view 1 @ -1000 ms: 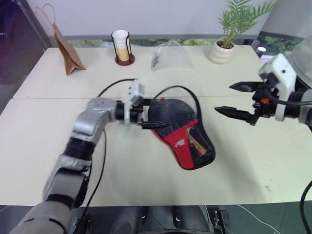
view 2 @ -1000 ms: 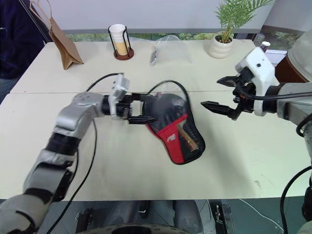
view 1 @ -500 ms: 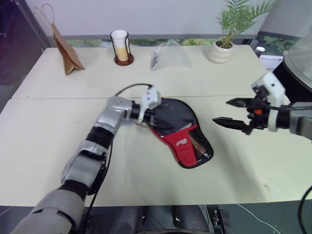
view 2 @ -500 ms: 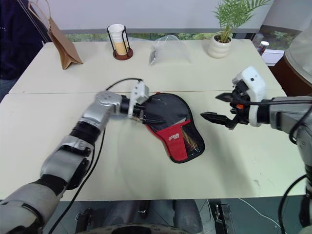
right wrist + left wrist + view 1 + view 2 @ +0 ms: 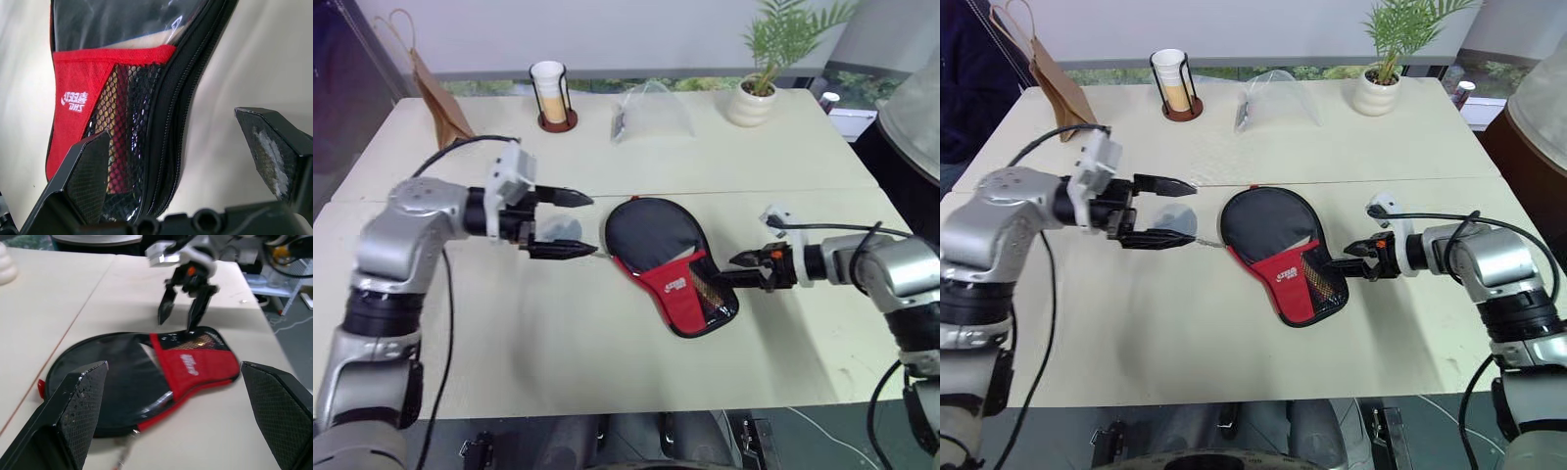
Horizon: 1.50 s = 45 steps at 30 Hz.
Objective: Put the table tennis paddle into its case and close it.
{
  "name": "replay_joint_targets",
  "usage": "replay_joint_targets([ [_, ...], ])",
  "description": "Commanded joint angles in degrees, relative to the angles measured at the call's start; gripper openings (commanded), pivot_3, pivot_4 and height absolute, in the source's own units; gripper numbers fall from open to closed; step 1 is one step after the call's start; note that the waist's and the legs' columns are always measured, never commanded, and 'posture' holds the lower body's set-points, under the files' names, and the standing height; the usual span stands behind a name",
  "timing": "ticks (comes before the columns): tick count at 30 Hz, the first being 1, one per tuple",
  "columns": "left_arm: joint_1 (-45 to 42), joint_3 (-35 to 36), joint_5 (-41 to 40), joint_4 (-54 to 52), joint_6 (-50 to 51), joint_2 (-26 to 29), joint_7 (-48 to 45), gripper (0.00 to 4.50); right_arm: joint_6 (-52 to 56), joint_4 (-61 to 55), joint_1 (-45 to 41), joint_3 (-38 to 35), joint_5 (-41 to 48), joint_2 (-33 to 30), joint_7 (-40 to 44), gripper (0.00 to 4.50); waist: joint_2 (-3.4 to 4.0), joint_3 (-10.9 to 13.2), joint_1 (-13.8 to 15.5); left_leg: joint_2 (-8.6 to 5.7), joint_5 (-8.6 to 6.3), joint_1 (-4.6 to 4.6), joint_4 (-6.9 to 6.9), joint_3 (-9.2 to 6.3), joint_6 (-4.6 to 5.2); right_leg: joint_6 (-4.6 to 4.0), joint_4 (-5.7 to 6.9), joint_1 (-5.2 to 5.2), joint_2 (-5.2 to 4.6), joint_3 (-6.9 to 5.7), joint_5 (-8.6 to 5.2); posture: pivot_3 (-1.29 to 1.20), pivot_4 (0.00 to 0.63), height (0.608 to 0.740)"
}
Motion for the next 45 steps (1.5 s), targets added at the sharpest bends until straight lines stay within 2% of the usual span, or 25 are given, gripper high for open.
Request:
replay_joint_targets([
  [1,2.6,4.1,-5.0,-6.8,3.9,2.6,1.9,4.49,-2.2,1.5,-1.4,1.6,-1.8,1.1,2.9,4.43,0.0,0.0,0.0,0.0,0.0,0.02,0.0,0.0,0.0,0.0,0.0,0.0,0.0,0.0,0.0,0.0,0.15,0.734],
  [6,4.6,5.7,-6.9,-9.5,5.2,4.0,5.1,4.49,-2.8,2.6,-2.0,3.4,-3.4,3.0,5.1,4.43,-0.01,0.0,0.0,0.05,0.02,0.14,-0.01,-0.02,-0.04,-0.03,0.01,0.1,0.07,0.0,0.0,0.0,0.15,0.734],
  [7,4.8,5.8,-7.1,-9.7,5.3,4.2,5.6,4.49,-2.6,2.6,-2.0,3.8,-3.7,3.4,5.6,4.05,-0.02,0.0,0.0,0.06,0.02,0.17,-0.02,-0.02,-0.04,-0.03,0.01,0.12,0.08,0.0,0.01,0.0,0.15,0.734],
  [8,4.9,5.8,-7.2,-10.0,5.3,4.3,5.9,4.49,-2.6,2.6,-1.9,4.0,-3.9,3.6,6.0,3.91,-0.02,0.0,0.0,0.06,0.02,0.2,-0.02,-0.02,-0.05,-0.03,0.01,0.15,0.09,0.0,0.01,0.0,0.15,0.734],
  [10,5.0,6.0,-7.8,-10.4,5.4,4.4,6.7,4.49,-2.1,1.8,-1.8,4.7,-4.1,4.3,6.5,3.19,-0.02,0.0,0.0,0.06,0.02,0.2,-0.03,-0.02,-0.05,-0.03,0.01,0.15,0.09,0.01,0.01,0.0,0.15,0.734],
  [16,6.0,6.1,-8.7,-11.2,5.3,5.1,7.8,4.49,-0.7,1.5,-1.1,4.9,-4.7,6.1,7.0,0.18,-0.08,-0.1,-0.1,0.08,0.02,0.34,-0.08,-0.02,-0.06,-0.03,0.01,0.26,0.11,0.03,0.01,0.0,0.15,0.734],
  [17,6.3,5.9,-8.8,-11.3,5.2,5.4,7.7,4.49,-0.3,1.5,-0.9,4.7,-4.7,6.1,7.0,0.08,-0.07,-0.1,-0.1,0.08,0.01,0.36,-0.09,-0.02,-0.07,-0.04,0.01,0.29,0.11,0.03,0.0,0.0,0.15,0.734],
  [21,7.4,4.6,-7.9,-11.5,3.8,7.0,6.4,4.49,5.1,-2.3,2.0,2.1,-1.6,5.8,6.1,0.08,-0.07,-0.1,0.1,0.08,0.01,0.37,-0.13,-0.02,-0.07,-0.06,0.01,0.28,0.11,0.04,-0.01,0.0,0.15,0.734],
  [26,8.4,3.3,-6.1,-10.9,1.6,8.3,5.3,4.49,16.8,-13.1,10.7,-4.5,4.9,7.3,0.3,0.08,-0.09,-0.1,0.6,0.06,0.0,0.37,-0.18,-0.04,-0.07,-0.07,-0.01,0.29,0.06,0.04,-0.01,0.0,0.15,0.734],
  [30,8.9,3.2,-6.2,-10.9,1.2,8.5,5.2,4.49,26.4,-23.2,19.0,-12.3,9.8,12.1,-7.2,0.08,-0.1,-0.1,1.3,0.07,-0.01,0.37,-0.22,-0.04,-0.06,-0.22,-0.02,0.28,0.05,0.05,-0.1,0.0,0.15,0.734],
  [33,9.2,3.2,-6.4,-11.0,1.4,8.6,5.2,4.49,33.9,-31.1,24.9,-19.7,12.9,18.0,-12.3,0.08,-0.1,-0.1,1.4,0.08,-0.01,0.37,-0.23,-0.06,-0.06,-0.24,-0.02,0.28,0.06,0.05,-0.11,0.0,0.15,0.734],
  [40,8.9,2.6,-6.1,-10.4,1.3,8.6,4.9,4.49,35.7,-41.3,33.7,-27.1,21.5,25.1,-23.4,0.08,-0.09,-0.1,1.4,0.07,-0.02,0.37,-0.23,-0.05,-0.06,-0.27,-0.03,0.28,0.06,0.05,-0.12,0.0,0.15,0.734],
  [45,8.3,1.1,-5.0,-9.0,0.3,8.4,4.0,4.49,35.7,-42.6,35.2,-30.1,23.4,28.1,-30.3,0.08,-0.09,-0.1,1.3,0.08,-0.01,0.38,-0.23,-0.05,-0.06,-0.29,-0.04,0.28,0.06,0.05,-0.14,0.0,0.15,0.734],
])
